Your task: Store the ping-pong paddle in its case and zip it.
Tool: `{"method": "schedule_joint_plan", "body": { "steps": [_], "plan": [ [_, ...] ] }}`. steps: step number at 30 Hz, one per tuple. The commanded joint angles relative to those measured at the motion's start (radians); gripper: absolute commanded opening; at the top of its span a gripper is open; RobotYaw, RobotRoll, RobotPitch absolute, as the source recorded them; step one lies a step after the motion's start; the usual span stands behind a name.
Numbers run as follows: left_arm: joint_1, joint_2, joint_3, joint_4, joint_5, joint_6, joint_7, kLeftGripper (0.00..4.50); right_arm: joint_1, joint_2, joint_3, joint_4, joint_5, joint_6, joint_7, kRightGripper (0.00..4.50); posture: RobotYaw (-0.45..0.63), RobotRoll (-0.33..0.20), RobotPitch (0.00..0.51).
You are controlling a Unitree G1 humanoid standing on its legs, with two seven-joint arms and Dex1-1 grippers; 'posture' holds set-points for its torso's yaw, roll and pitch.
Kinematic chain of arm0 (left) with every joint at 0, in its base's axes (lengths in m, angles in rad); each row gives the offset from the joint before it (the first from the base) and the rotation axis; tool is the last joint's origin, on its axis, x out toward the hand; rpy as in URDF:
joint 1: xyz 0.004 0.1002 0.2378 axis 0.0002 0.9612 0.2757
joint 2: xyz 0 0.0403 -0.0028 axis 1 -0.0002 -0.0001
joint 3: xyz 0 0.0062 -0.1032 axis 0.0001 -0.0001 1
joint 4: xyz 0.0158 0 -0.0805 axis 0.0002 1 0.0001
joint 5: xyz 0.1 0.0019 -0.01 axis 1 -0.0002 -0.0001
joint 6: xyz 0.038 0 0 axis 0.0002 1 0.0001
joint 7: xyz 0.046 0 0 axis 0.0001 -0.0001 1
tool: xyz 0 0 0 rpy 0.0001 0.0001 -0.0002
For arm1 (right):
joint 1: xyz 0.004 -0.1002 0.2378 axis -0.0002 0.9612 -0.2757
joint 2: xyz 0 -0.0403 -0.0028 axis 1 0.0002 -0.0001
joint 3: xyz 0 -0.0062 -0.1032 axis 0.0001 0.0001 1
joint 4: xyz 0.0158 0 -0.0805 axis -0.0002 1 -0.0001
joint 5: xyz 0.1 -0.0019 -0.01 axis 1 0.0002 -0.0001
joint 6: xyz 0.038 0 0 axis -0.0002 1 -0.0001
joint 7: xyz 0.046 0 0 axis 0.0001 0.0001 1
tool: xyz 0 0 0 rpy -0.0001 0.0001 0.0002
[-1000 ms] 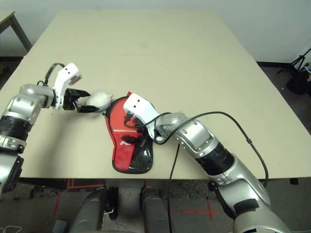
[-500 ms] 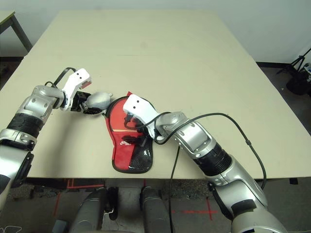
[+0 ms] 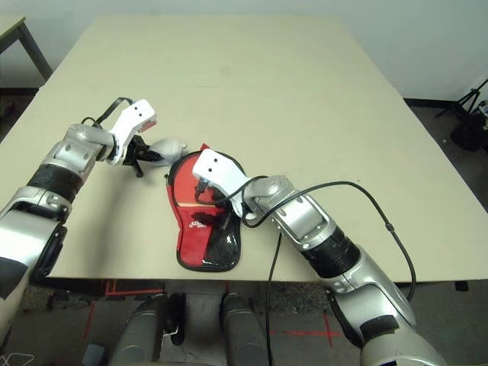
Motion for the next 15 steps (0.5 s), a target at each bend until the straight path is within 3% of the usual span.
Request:
{"method": "schedule_joint_plan", "body": {
  "steps": [1,9,15],
  "plan": [
    [-0.044,-0.045,0.033,0.082,0.009,-0.072,0.112,0.13,0.028,0.006,0.015,0.02,-0.02,0.018,0.012,4.5,0.0,0.0,0.208],
    [-0.145,-0.151,0.092,0.217,0.019,-0.176,0.41,0.13,0.041,0.013,0.016,0.017,-0.034,0.021,0.023,4.5,0.0,0.0,0.219],
    [-0.19,-0.238,0.122,0.257,0.019,-0.232,0.495,0.13,0.047,0.022,0.014,0.008,-0.04,0.03,0.026,4.5,-0.02,0.0,0.224]
  ]
}}
